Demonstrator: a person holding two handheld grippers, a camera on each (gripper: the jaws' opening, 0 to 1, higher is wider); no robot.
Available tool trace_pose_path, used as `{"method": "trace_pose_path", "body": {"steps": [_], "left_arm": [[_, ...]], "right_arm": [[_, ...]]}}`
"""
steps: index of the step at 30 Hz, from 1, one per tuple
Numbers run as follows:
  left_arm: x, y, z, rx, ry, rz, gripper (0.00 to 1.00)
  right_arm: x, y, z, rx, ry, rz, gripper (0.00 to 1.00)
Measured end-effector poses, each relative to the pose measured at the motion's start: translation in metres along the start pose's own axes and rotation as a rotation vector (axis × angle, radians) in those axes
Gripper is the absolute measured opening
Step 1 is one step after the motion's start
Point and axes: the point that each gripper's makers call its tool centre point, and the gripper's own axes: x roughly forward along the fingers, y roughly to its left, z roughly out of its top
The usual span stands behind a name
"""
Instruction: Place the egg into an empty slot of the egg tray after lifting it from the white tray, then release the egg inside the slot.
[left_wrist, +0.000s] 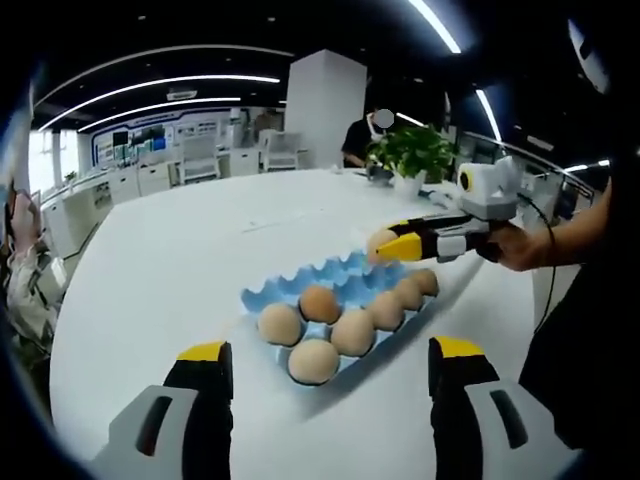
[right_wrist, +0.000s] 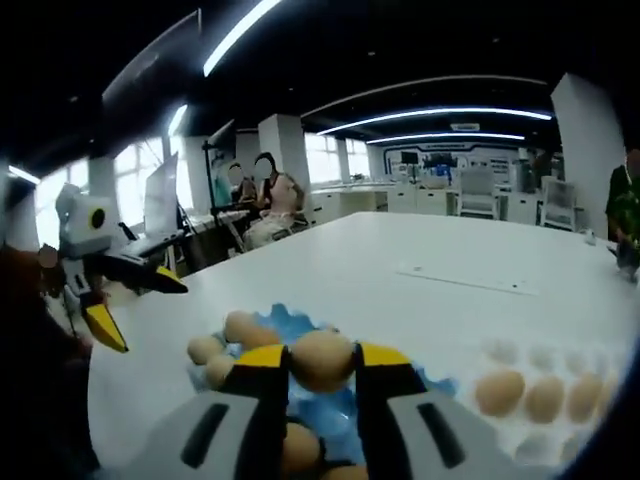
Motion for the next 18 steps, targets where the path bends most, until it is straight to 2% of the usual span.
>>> {"method": "trace_pose_path", "body": {"steps": [8,18], "left_arm": [[-0.001,0.002,0.001,-0.003,-0.005,0.003,0.8],[0.0,0.003,0.001,-0.003,-0.005,0.006,0.8]], "right_arm": [[0.02,0.013,-0.011,-0.011,0.044,0.048,0.25],[0.029,0.017,-0.02,0.001,0.07,0.063,0.25]]}}
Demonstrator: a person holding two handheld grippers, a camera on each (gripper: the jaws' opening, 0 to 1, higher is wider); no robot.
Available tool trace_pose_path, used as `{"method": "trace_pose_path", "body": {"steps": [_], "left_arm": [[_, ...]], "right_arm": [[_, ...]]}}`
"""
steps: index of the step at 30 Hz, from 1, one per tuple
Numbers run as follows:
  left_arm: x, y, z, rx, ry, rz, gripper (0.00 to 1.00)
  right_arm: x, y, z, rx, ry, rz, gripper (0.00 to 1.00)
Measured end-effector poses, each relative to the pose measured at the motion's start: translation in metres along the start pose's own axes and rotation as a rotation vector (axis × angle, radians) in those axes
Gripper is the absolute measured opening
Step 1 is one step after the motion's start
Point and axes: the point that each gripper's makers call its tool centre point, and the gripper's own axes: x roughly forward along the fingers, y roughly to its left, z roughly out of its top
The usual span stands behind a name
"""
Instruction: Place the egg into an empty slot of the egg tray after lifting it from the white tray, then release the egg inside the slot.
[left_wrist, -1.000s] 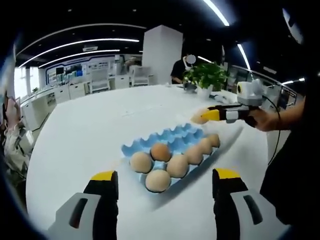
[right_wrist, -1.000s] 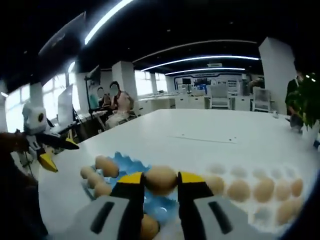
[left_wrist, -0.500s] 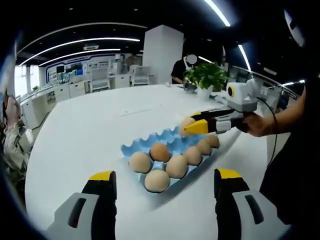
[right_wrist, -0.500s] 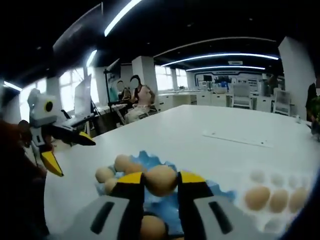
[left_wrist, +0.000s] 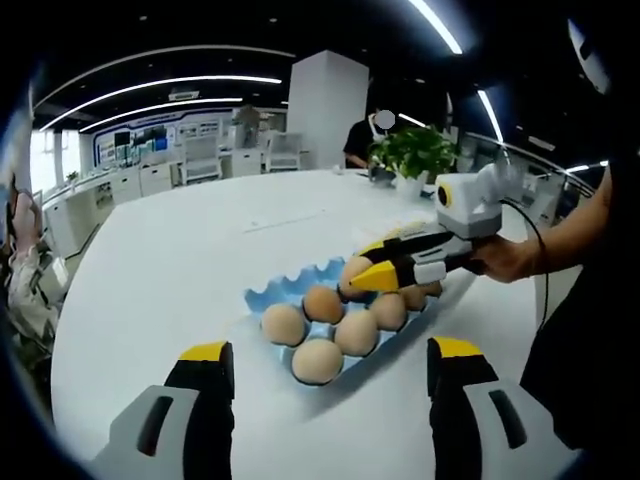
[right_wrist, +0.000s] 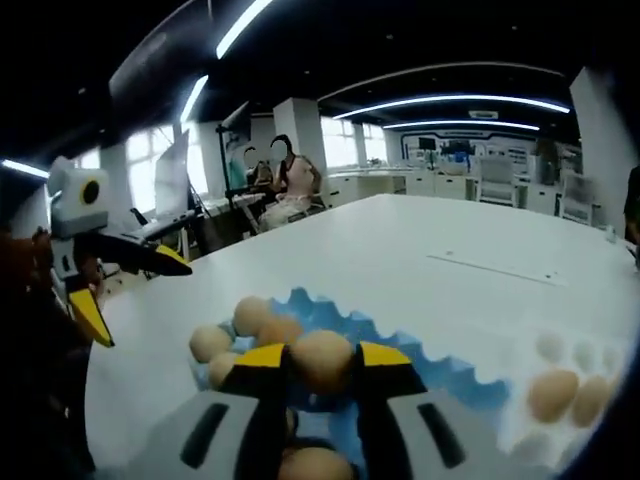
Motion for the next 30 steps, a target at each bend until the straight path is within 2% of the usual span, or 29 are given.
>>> {"method": "trace_pose_path", "body": {"steps": [19,30], "left_arm": [[0.0003,0.0016,0.0019,0.0,-0.005,0.002,0.78],[0.0011,0.0013,0.0006,0.011,-0.002,-0.001,0.76]], "right_arm": [[0.0015,-0.0015,-0.0054,0.062,0.029,0.011,0.26],[0.0037,-0.0003,-0.0062,0.038,0.046,0.017,0.26]]}}
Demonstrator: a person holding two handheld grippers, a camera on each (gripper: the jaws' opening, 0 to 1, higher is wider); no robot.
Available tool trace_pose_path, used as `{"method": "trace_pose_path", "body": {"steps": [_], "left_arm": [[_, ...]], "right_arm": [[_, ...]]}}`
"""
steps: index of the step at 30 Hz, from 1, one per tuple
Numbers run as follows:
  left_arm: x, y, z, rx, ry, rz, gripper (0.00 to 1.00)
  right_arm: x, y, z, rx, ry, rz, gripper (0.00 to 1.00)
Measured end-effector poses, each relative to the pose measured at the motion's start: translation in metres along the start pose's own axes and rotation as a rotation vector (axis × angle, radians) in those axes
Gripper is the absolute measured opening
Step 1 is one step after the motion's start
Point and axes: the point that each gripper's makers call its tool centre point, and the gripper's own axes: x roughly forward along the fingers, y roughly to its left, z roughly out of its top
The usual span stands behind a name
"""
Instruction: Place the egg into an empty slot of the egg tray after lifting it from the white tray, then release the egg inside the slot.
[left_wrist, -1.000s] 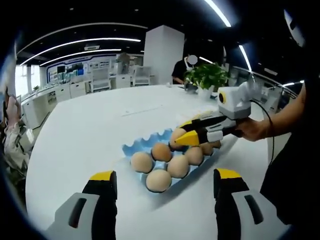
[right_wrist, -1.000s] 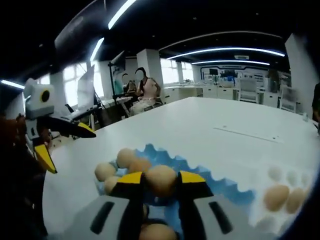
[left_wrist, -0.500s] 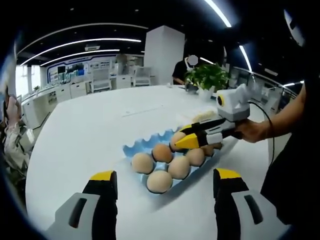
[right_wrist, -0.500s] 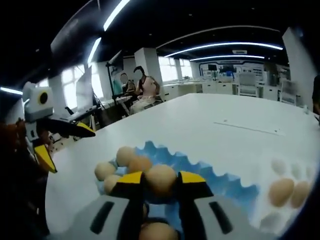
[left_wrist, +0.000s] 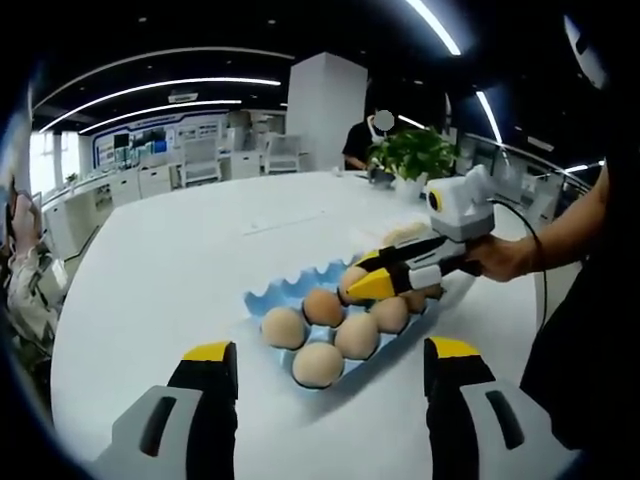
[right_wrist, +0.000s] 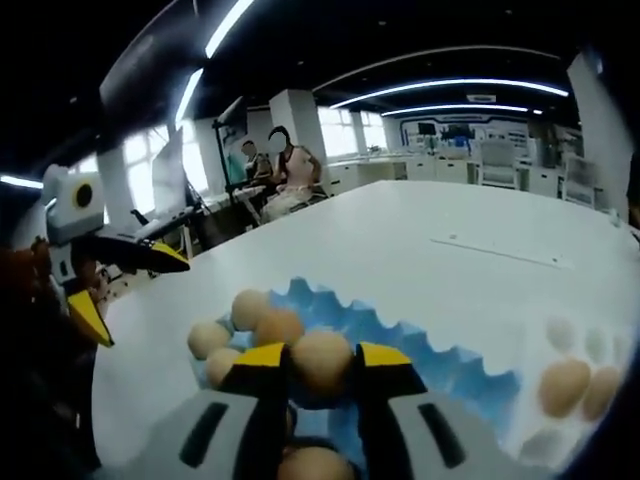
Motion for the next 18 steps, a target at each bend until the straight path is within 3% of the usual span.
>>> {"method": "trace_pose_path", "body": {"steps": [18], "left_arm": [[0.0,-0.0009,0.0007,0.009,0.0,-0.001,0.73]], "right_arm": [[0.002,-0.0002,-0.0013,-0.012,0.008,0.005,0.25]]}}
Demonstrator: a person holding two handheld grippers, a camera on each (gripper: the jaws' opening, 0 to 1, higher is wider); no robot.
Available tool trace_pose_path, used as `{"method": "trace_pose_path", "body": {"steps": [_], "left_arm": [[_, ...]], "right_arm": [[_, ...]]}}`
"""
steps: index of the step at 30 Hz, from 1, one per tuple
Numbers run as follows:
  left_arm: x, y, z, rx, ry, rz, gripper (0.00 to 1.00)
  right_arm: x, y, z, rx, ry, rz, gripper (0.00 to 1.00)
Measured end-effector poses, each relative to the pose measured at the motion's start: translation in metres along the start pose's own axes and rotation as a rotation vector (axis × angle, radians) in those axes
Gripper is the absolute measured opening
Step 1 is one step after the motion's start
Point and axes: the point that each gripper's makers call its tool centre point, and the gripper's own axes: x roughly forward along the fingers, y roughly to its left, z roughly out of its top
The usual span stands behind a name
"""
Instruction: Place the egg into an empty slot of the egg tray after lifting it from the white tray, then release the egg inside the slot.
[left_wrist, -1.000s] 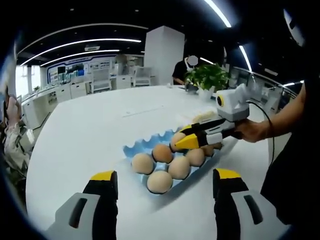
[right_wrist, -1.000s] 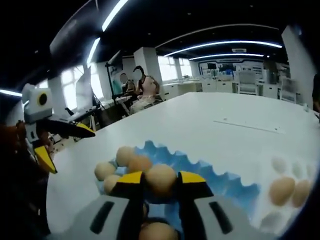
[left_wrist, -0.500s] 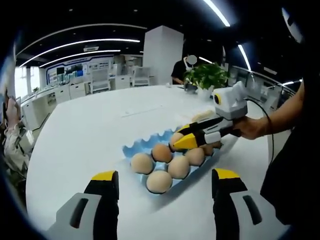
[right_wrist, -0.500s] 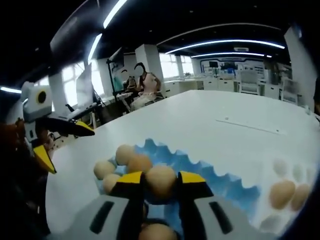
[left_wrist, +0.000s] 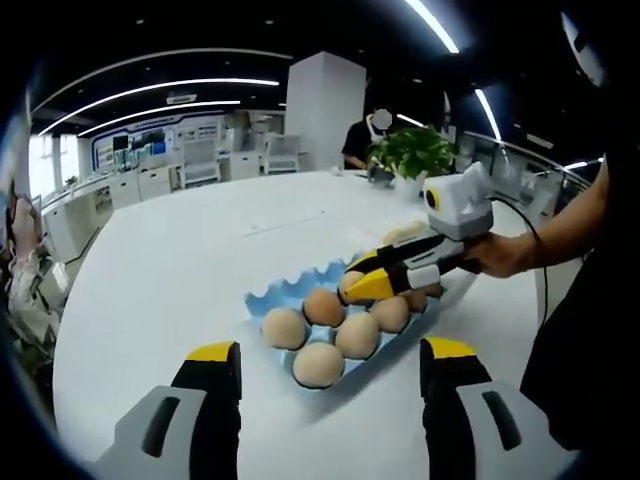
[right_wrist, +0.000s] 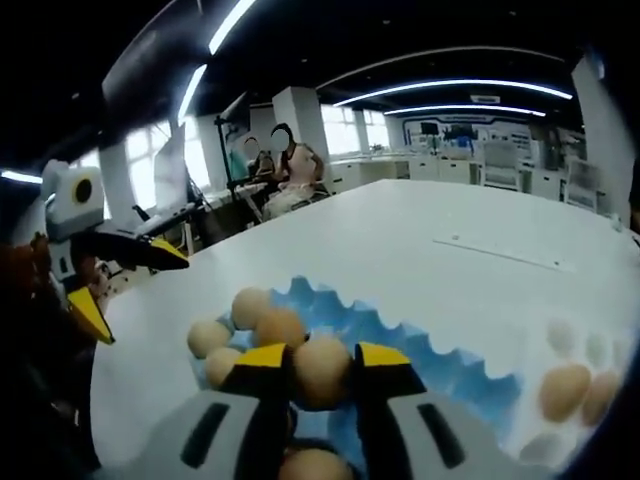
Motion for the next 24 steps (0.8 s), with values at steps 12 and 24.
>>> {"method": "trace_pose_path", "body": {"steps": [12,24], "left_arm": [[-0.002,0.002,0.004,-0.001,-0.013,0.013,0.75],[0.002,-0.002,0.005,0.001,-0.015,-0.001,0.75]], "right_arm": [[-0.025,-0.009,0.011,0.062,-0.072,-0.044,0.24],[-0.104,-0.085,-0.004,0.153,-0.121,-0.289,0.23]]}}
